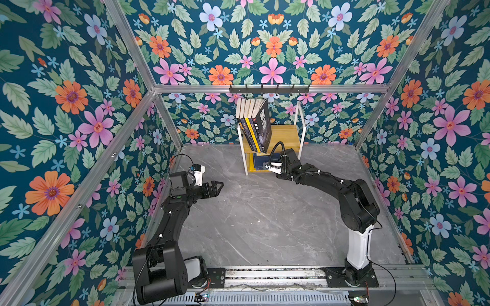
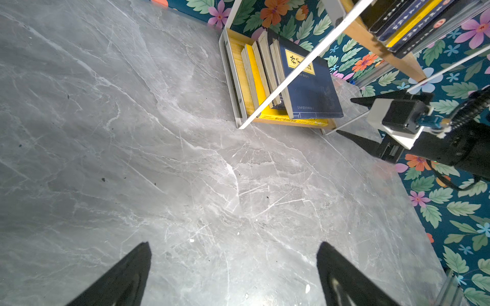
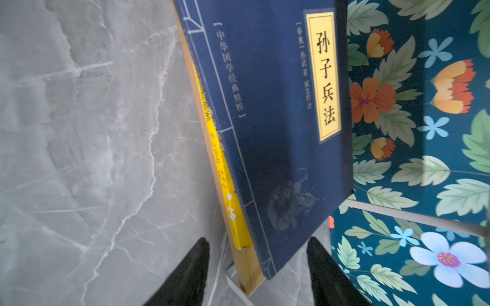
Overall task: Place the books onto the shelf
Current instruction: 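Lower the blue book onto the lower shelf beside the yellow books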
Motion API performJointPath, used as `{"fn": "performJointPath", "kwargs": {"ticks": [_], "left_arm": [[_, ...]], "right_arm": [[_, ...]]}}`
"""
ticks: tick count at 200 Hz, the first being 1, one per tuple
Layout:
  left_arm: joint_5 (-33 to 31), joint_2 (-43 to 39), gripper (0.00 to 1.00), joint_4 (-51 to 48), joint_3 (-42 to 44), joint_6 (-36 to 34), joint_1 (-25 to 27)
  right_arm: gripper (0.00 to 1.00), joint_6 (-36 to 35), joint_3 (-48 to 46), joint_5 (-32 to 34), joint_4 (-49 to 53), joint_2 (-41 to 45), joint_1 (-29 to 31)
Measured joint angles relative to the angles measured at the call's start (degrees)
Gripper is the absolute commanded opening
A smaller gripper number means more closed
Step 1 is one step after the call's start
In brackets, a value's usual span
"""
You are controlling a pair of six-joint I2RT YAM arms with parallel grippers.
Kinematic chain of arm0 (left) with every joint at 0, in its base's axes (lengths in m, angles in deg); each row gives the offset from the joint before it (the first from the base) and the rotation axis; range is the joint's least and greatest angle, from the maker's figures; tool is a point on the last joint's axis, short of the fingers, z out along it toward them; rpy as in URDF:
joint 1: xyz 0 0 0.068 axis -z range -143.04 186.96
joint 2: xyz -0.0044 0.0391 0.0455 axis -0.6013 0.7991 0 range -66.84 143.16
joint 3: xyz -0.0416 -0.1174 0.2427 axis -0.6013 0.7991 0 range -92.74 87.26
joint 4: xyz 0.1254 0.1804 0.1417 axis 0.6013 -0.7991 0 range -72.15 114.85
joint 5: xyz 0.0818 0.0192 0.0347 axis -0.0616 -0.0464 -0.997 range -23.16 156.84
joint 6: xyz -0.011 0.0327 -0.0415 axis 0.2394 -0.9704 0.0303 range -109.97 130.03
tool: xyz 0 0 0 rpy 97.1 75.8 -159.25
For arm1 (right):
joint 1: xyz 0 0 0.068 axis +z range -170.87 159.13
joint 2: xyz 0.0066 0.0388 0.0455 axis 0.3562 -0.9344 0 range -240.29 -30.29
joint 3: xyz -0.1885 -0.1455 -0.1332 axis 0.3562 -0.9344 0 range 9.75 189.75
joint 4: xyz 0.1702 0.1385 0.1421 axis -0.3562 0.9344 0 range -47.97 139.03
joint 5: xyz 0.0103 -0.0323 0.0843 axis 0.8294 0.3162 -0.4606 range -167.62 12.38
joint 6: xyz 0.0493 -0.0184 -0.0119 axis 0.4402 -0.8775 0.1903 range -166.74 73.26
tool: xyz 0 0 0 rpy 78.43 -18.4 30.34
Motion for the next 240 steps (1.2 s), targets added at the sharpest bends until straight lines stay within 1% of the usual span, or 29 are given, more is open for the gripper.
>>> {"fn": "performJointPath", "kwargs": {"ticks": [30,80,99,117,176,240], "left_arm": [[-0.02,0.0,0.99,0.02,0.0,0.02,0.02],[-0.02,0.04,0.99,0.02,0.0,0.02,0.02],[0.0,0.07,0.99,0.04,0.0,0.02,0.02],[-0.02,0.07,0.99,0.02,0.02,0.02,0.02],[-0.02,0.07,0.99,0.07,0.13,0.02,0.02],[0.0,0.07,0.99,0.11,0.26,0.02,0.02]], "right_arm": [[0.54,0.83,1.62,-1.99,2.25,-1.29,-0.15],[0.47,2.01,5.66,-1.84,3.28,-4.83,-0.22],[0.41,2.01,7.34,-1.46,3.17,-6.16,-0.22],[0.37,2.03,8.63,-0.81,3.15,-7.37,-0.22],[0.32,1.99,11.54,-0.57,3.61,-8.76,-0.22],[0.31,1.99,14.25,-1.57,4.79,-10.47,-0.22]]}}
